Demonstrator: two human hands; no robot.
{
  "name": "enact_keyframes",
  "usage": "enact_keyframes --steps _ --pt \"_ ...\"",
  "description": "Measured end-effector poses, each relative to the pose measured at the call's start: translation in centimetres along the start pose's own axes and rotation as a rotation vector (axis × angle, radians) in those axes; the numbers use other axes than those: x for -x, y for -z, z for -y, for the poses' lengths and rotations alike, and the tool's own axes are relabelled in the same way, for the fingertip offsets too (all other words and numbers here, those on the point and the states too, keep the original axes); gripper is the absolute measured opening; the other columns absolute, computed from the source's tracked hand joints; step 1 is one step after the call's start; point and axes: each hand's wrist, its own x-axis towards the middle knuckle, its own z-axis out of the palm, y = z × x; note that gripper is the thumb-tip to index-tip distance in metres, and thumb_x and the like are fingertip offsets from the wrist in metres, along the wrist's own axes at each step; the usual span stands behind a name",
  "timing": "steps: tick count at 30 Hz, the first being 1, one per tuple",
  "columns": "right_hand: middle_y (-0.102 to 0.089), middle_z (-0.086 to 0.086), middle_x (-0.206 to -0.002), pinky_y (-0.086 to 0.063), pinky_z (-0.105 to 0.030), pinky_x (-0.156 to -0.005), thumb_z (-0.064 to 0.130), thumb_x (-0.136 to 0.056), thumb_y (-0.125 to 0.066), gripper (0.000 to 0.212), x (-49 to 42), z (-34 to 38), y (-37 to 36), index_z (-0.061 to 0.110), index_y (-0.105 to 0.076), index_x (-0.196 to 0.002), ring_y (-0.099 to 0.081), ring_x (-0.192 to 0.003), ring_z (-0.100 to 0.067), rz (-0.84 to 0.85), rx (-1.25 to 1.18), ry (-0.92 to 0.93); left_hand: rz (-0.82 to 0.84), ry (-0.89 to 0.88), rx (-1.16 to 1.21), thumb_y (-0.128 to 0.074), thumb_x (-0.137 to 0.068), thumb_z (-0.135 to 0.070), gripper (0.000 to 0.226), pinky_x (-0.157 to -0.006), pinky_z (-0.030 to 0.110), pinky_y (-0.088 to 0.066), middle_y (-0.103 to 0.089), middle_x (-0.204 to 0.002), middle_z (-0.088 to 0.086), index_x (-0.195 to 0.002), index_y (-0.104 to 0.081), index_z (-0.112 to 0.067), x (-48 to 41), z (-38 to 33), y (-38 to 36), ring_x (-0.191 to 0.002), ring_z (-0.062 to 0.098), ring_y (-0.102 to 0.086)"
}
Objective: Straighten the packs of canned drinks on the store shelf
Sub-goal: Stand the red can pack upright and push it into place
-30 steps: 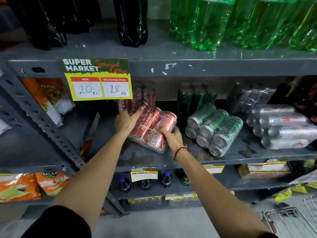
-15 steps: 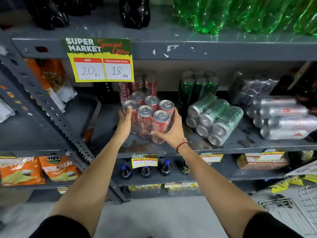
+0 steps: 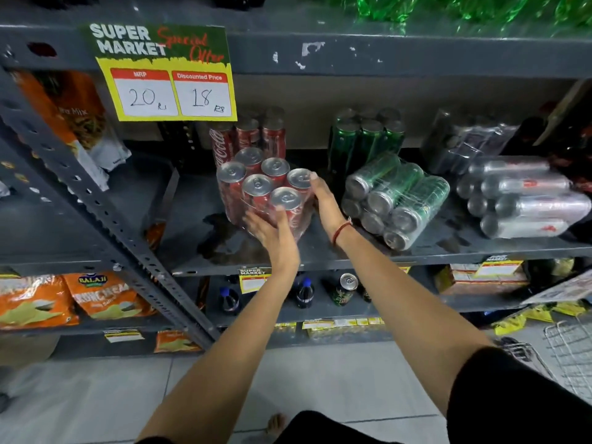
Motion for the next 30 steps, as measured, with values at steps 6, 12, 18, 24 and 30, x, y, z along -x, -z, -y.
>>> enact_keyframes --steps 6,12,18,24,30 --pt "-0.040 -0.005 -0.141 -0.022 -0.032 -0.115 0.042 -0.097 -0.039 0.054 6.2 -1.0 -4.5 0.016 -0.031 -0.144 -0.034 -0.130 -0.012 -0.070 0.060 0.153 0.084 0.065 0.224 -0.049 -0.072 -0.076 0.085 -0.103 0.054 -0.044 -0.063 -0.126 0.016 -0.126 -0.057 -0.011 -6.1 0.7 6.4 -0.115 0.032 -0.061" --pt "-0.046 -0.007 -0.131 -0.030 -0.033 -0.110 0.047 -0.094 -0.041 0.055 7.7 -0.9 -8.9 0.012 -0.039 -0.136 -0.042 -0.120 -0.013 -0.153 0.054 0.179 0.125 0.105 0.136 -0.021 -0.087 -0.070 0.077 -0.086 0.036 -0.051 -0.068 -0.118 0.009 -0.124 -0.060 -0.015 -9.3 -1.9 10.2 -0.106 0.020 -0.066" --pt "-0.043 -0.019 -0.135 -0.034 -0.038 -0.104 0.043 -0.087 -0.059 0.066 -1.4 5.0 -5.4 0.006 -0.037 -0.137 -0.044 -0.126 -0.033 -0.147 0.293 0.119 -0.295 0.079 0.258 -0.049 -0.077 -0.064 0.084 -0.109 0.047 -0.038 -0.044 -0.145 0.011 -0.143 -0.032 -0.015 -3.4 -1.1 7.0 -0.128 0.026 -0.047" --pt "-0.059 -0.015 -0.130 -0.046 -0.031 -0.093 0.031 -0.085 -0.065 0.057 -5.4 5.8 -4.8 0.012 -0.044 -0.135 -0.060 -0.109 -0.027 0.116 0.137 -0.071 -0.243 0.223 0.154 -0.048 -0.090 -0.053 0.094 -0.118 0.048 -0.005 0.014 -0.159 0.017 -0.149 0.012 -0.012 -3.0 -2.3 3.3 -0.148 0.030 0.008" --pt "-0.052 -0.010 -0.132 -0.039 -0.043 -0.105 0.051 -0.083 -0.056 0.065 -4.0 3.3 -4.6 0.014 -0.040 -0.134 -0.052 -0.117 -0.025 -0.089 0.174 -0.024 -0.064 0.282 0.150 -0.060 -0.071 -0.070 0.104 -0.112 0.052 -0.032 -0.018 -0.159 0.010 -0.151 -0.009 -0.027 -6.9 -2.5 7.6 -0.141 0.029 -0.031"
